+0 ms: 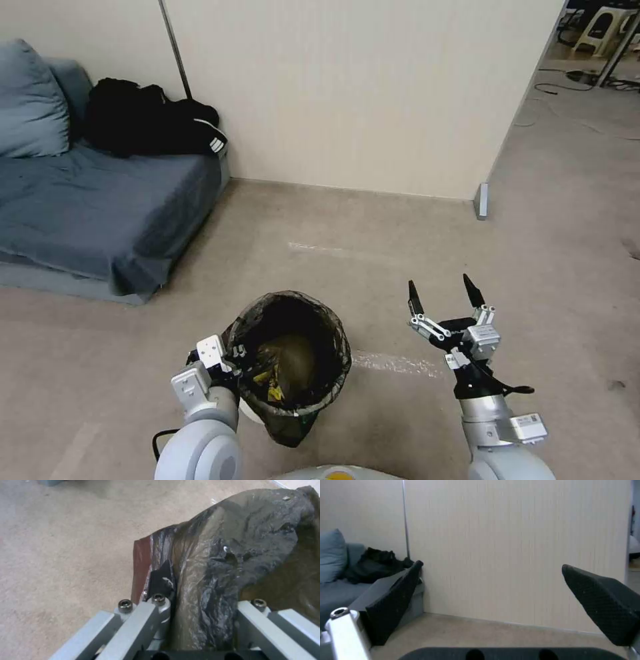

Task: Pick up the trash bin, then pick up the garbage from the floor and place it into the trash bin.

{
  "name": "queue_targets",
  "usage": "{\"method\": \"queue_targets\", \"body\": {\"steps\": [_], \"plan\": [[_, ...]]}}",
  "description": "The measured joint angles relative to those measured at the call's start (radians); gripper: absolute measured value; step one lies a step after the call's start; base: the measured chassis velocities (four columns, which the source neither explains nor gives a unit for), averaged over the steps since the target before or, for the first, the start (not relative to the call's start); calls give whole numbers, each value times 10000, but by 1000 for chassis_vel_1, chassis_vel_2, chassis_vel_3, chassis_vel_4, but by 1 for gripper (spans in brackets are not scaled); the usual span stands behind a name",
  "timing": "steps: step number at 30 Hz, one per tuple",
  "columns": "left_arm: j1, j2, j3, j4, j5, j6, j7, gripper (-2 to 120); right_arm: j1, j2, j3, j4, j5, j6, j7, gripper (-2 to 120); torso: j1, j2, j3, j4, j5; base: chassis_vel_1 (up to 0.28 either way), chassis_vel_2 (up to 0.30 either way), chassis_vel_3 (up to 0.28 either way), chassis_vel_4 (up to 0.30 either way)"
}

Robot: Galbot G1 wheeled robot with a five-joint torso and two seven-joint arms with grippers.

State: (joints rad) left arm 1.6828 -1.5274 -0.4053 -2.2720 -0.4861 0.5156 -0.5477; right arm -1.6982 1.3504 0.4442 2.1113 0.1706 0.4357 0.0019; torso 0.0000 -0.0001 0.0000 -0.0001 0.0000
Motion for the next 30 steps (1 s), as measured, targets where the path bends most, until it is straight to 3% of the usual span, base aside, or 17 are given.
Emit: {"method": "queue_targets", "body": {"steps": [10,30], "plan": [[157,-40,-31,-446,-162,-16,-42,75,49,120,-149,105,-197,-55,44,100,-1,0,0,1,0,81,65,72,80],[280,-62,-122,-519,-85,-60,-2,75,107,99,-163,84,-297,28,-31,100,0,0,0,1,0,115,120,121,122]]}}
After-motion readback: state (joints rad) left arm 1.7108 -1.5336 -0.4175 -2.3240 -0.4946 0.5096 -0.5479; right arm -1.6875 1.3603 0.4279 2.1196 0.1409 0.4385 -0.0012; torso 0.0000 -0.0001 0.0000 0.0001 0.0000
